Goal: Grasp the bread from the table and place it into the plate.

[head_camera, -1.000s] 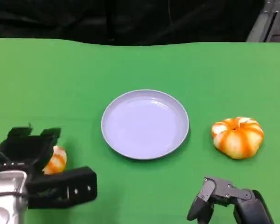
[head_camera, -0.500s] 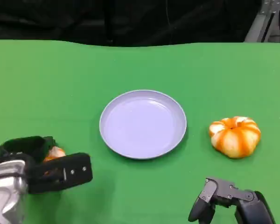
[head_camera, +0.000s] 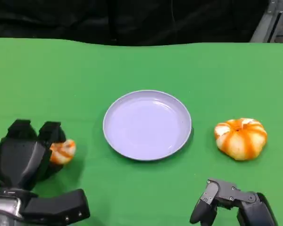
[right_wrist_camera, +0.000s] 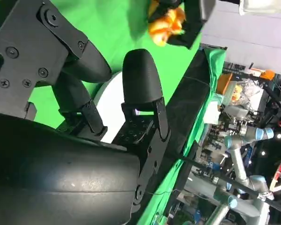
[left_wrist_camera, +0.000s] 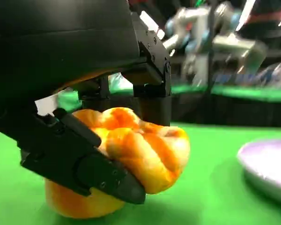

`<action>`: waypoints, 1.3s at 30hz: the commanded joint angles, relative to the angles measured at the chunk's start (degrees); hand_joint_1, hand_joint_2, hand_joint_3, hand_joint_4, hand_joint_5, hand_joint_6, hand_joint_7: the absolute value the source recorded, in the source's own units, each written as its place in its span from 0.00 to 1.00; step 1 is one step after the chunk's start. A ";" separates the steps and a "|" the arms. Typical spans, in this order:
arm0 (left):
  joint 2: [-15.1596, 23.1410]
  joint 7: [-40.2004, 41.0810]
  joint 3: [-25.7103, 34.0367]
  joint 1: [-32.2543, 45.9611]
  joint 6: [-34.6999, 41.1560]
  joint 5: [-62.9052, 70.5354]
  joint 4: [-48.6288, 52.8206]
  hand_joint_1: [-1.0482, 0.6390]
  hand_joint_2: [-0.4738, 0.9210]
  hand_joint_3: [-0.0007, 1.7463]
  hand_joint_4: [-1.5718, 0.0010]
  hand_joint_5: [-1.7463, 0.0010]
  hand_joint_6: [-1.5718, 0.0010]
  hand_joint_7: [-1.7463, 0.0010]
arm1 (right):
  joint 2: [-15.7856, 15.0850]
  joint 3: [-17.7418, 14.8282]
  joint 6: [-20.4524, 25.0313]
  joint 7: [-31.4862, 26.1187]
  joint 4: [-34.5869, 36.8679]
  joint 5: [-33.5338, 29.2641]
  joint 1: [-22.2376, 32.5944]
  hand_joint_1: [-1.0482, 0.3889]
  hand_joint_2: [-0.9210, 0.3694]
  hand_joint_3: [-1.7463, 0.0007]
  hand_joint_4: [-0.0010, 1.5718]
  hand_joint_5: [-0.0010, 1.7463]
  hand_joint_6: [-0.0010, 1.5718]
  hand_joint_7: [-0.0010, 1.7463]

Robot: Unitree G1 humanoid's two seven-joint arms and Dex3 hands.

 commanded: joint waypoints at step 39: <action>-18.67 -43.51 -9.17 -25.09 9.72 -7.34 1.51 0.30 1.00 0.07 0.96 0.68 0.80 0.97 | 0.87 2.59 0.62 -2.71 -2.95 -3.32 3.10 0.71 0.65 0.02 0.57 0.96 0.57 0.78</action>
